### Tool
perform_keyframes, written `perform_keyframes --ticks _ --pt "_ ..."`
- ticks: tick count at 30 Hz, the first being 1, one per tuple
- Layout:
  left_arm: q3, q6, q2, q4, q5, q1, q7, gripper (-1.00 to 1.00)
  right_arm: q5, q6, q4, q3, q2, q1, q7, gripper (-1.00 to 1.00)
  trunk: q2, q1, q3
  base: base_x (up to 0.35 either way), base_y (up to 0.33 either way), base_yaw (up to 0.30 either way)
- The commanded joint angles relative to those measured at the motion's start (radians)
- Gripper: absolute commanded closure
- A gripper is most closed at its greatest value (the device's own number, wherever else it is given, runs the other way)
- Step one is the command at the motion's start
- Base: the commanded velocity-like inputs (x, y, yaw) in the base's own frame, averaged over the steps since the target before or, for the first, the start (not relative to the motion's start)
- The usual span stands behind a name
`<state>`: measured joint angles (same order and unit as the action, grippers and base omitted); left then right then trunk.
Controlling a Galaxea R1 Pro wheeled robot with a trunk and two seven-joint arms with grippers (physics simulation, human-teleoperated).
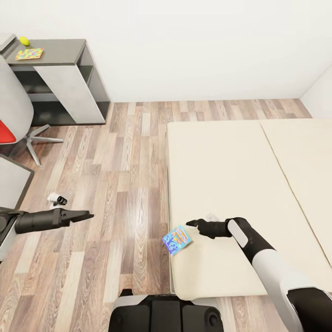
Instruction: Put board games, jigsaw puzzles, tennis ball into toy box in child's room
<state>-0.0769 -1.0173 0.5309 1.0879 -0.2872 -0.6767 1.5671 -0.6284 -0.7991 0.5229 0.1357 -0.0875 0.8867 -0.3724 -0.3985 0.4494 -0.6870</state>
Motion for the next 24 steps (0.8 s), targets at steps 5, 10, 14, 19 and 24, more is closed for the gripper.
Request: perform_keyframes --ticks 5,10,14,19,24 --pt "-0.002 0.023 0.016 -0.058 0.002 0.000 0.004 -1.00 0.002 0.040 0.000 0.005 -0.028 0.000 -0.077 -1.00 -0.001 0.001 0.007 0.000 0.000 0.000" --pt "0.000 0.049 0.021 -0.080 0.005 0.000 0.004 -1.00 0.009 0.095 0.001 0.005 -0.039 -0.018 -0.152 -1.00 -0.001 0.001 0.015 0.000 0.000 0.000" --pt "0.002 0.055 0.021 -0.085 0.007 0.000 0.004 -1.00 0.011 0.109 0.007 0.005 -0.042 -0.030 -0.174 -1.00 -0.001 0.001 0.022 0.000 0.000 0.000" --pt "0.003 0.059 0.020 -0.089 0.009 0.000 0.004 -1.00 0.013 0.119 0.019 0.005 -0.044 -0.039 -0.188 -1.00 -0.001 0.001 0.030 0.000 0.000 0.000" --pt "0.003 0.060 0.020 -0.089 0.009 0.000 0.004 -1.00 0.013 0.124 0.024 0.004 -0.047 -0.051 -0.196 -1.00 -0.001 0.001 0.038 0.000 0.000 0.000"
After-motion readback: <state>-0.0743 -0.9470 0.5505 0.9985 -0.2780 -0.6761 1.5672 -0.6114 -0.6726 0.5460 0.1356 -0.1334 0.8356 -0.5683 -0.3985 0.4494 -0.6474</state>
